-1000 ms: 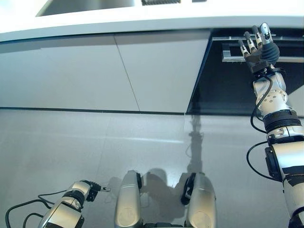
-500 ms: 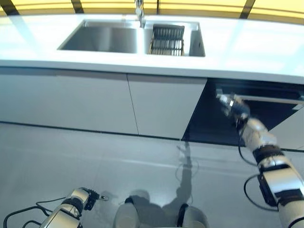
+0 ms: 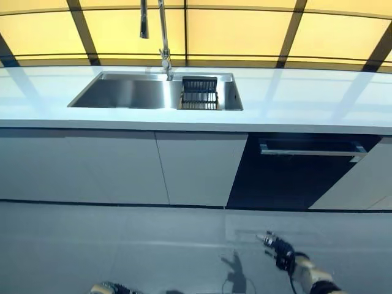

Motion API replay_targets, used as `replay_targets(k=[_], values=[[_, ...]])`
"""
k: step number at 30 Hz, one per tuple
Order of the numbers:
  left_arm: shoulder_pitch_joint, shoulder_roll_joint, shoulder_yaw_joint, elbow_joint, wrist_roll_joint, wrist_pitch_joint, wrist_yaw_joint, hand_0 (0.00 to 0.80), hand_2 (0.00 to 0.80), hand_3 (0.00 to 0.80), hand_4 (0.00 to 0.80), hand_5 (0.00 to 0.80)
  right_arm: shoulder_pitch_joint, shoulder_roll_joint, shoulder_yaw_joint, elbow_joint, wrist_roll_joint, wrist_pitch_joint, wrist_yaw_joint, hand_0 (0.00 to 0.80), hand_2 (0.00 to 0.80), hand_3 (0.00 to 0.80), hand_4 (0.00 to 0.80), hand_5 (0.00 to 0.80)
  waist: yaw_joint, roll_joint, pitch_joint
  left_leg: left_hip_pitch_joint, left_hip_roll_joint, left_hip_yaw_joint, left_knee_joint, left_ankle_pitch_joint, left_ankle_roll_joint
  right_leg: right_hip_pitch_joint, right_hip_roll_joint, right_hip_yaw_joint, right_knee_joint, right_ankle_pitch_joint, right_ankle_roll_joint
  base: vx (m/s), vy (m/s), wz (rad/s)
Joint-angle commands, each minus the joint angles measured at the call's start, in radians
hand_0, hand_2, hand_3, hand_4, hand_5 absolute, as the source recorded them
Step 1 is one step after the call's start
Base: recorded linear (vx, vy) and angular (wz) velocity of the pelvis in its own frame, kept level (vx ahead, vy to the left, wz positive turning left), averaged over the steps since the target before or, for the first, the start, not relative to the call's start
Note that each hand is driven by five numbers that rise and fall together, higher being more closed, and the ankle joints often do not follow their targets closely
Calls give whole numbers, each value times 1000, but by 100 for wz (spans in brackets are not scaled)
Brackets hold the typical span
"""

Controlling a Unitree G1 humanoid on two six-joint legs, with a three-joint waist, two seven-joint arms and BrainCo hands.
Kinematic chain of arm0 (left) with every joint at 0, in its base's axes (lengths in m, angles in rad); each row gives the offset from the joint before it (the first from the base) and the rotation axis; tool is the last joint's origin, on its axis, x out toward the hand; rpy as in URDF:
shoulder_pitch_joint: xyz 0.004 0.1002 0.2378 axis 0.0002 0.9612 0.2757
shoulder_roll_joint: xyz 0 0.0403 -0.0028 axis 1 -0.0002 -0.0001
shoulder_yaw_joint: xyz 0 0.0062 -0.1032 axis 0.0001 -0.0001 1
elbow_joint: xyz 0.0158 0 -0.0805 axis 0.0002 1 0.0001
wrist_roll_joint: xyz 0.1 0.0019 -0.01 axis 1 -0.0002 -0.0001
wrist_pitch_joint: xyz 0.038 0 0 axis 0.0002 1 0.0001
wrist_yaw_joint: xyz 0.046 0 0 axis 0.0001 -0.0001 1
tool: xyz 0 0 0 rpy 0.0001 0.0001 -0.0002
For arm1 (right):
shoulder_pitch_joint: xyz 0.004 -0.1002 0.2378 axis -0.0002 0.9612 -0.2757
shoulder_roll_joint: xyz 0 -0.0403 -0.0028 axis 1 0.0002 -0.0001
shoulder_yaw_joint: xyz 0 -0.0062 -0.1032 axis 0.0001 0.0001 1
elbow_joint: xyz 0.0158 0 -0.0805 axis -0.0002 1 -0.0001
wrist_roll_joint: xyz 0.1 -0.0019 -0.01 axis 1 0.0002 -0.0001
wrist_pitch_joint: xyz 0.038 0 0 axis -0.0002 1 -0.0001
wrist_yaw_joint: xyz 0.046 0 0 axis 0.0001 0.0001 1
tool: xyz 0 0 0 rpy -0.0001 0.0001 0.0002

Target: Take plates into dishwasher

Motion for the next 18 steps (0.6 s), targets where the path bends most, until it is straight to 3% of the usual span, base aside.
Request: replay_targets(k=[1, 3, 5, 10, 18], values=[[-46, -40, 0, 68, 83, -40, -57, 0, 0, 0, 0, 0, -51, 57, 28, 80, -163, -47, -53, 0, 0, 0, 0, 0, -7, 0, 24, -22, -16, 29, 5, -16, 35, -9, -14, -4, 37, -25, -1, 3, 45, 0], [-42, -51, -8, 68, 83, -48, -55, 0, 0, 0, 0, 0, -48, 66, 35, 102, -196, -52, -78, 0, 0, 0, 0, 0, -6, 1, 24, -20, -18, 28, 3, -19, 38, -8, -15, -4, 35, -24, -1, -5, 37, 0], [-31, -77, -18, 65, 71, -86, -40, 0, 0, 0, 0, 0, -41, 87, 61, 125, -305, -71, -205, 0, 0, 0, 0, 0, -6, 6, 23, -12, -23, 25, 1, -23, 45, -2, -17, -2, 35, -23, 1, -2, 62, -1], [-26, -73, -25, 36, 29, -113, -44, 0, 0, 0, 0, 0, -37, 87, 126, 103, -464, -51, -266, 0, 0, 0, 0, 0, -6, 11, 29, -5, -27, 17, 4, -31, 52, 0, -21, 1, 47, -29, 5, -13, 41, -2], [-15, -89, -17, 38, -14, -151, 0, 0, 0, 0, 0, 0, -27, 86, 131, 118, -490, -82, -324, 0, 0, 0, 0, 0, -1, 2, 24, 1, -32, 12, -1, -36, 57, 5, -17, -4, 44, -31, 9, -10, -5, 0]])
